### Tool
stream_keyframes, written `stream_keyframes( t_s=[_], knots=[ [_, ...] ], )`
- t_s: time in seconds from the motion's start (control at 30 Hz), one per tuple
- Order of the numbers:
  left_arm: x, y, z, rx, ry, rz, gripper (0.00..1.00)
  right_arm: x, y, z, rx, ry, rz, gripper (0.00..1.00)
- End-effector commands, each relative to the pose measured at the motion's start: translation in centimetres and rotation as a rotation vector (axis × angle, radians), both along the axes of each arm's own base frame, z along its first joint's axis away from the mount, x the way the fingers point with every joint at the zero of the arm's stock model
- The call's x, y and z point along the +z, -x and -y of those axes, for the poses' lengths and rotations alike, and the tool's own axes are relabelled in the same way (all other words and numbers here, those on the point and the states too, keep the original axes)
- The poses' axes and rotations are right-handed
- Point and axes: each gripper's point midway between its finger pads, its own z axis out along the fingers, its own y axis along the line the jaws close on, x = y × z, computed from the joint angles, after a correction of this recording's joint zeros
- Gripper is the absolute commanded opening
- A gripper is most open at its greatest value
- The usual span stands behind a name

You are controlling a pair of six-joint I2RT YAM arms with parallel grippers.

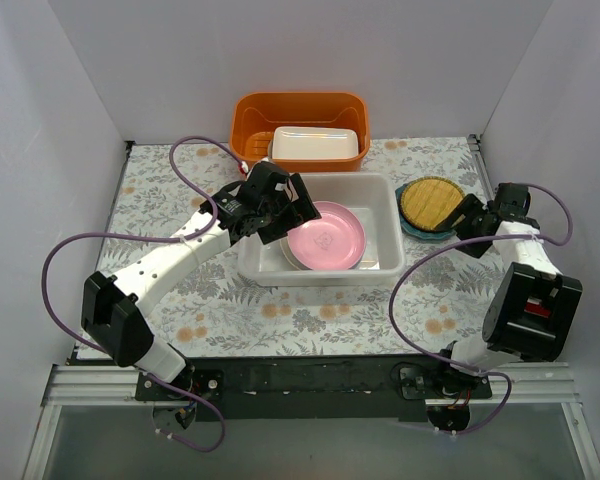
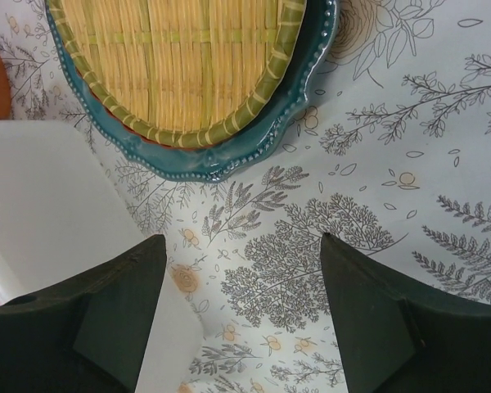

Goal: Place the plates into the plastic bin on the countertop
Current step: Pick up the plate at the center of the board.

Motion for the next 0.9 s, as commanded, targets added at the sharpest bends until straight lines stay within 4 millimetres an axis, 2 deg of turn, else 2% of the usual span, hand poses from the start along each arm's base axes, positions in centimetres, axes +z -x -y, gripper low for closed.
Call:
stream_keyframes(
  t_s=[0.0,0.2,0.4,0.57,0.87],
  knots=[
    [2.2,0.6,0.3,-0.029,0.053,0.045,0.98,0.8,-2.4,0.4,-0.019,-0.034,0.073,0.83],
    [2.0,0.7,0.3,-0.035,0.057,0.042,0.98,-0.4,-4.3,0.5,-0.028,-0.090,0.056,0.80],
    [2.0,0.7,0.5,-0.043,0.066,0.041,0.98,-0.3,-5.7,0.5,-0.030,-0.130,0.084,0.68],
    [1.7,0.8,0.6,-0.050,0.062,0.035,0.98,-0.2,-6.5,0.6,-0.032,-0.158,0.093,0.65],
    [1.3,0.8,1.1,-0.079,0.057,0.025,0.98,-2.1,-7.7,1.4,-0.069,-0.203,0.071,0.63]
  ],
)
